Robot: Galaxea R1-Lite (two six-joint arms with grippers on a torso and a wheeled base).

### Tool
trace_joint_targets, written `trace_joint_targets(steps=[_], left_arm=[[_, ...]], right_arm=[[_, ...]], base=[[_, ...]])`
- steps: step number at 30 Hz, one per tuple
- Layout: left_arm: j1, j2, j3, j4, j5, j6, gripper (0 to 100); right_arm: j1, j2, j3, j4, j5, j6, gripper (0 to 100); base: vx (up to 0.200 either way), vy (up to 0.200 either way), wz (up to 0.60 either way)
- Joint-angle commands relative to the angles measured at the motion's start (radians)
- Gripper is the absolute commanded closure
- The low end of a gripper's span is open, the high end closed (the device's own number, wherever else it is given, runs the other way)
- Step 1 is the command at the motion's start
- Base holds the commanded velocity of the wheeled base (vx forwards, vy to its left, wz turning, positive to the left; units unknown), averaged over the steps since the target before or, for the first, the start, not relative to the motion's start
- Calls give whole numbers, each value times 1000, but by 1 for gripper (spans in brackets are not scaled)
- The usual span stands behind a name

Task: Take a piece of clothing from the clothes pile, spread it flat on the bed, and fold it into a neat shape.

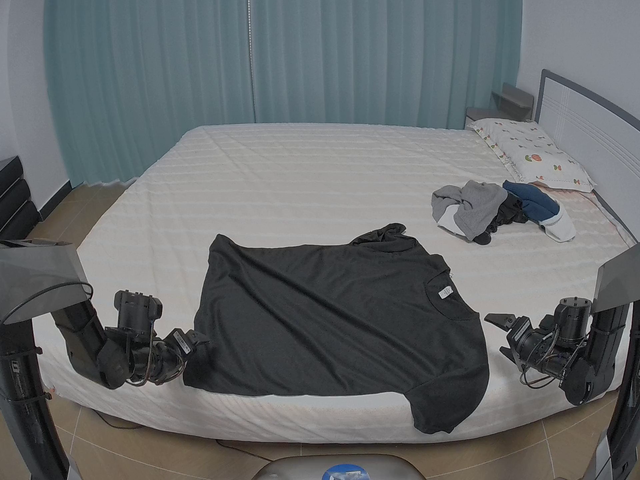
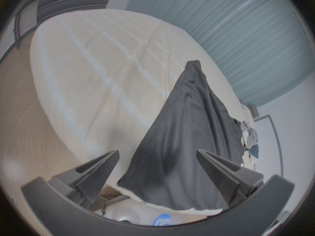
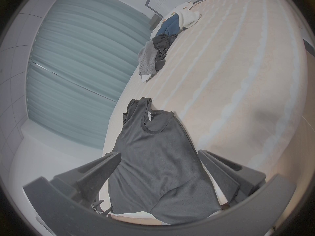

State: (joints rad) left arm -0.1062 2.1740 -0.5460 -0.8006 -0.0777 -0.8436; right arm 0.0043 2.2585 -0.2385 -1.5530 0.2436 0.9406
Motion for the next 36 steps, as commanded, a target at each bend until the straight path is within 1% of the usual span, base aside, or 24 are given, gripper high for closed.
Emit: trace_joint_targets(steps=[1,5,11,19,20,27,31,33,36], left_arm=[[-12,-14,133,-80,4,60,0],[-26,0,133,-84,6,60,0],[-47,44,116,-86,62,61,0],[-64,61,75,-84,68,60,0],[-66,66,75,-84,68,60,100],[-64,63,89,-78,73,60,100],[-58,55,104,-72,101,70,100],[-55,44,118,-71,118,101,100],[-53,35,143,-71,139,140,100]], right_arm=[[2,-8,10,-10,2,1,0],[5,-8,11,-10,2,0,0],[8,-22,19,-10,-3,-5,0],[3,-31,27,-10,-4,-8,0],[3,-31,28,-10,-6,-10,0],[0,-28,34,-9,-9,-49,0],[-1,-24,62,-9,-9,-123,0],[-1,-14,76,-9,-9,-171,0],[-1,1,91,-9,-9,-215,0]], base=[[0,0,0],[0,0,0],[0,0,0],[0,0,0],[0,0,0],[0,0,0],[0,0,0],[0,0,0],[0,0,0]])
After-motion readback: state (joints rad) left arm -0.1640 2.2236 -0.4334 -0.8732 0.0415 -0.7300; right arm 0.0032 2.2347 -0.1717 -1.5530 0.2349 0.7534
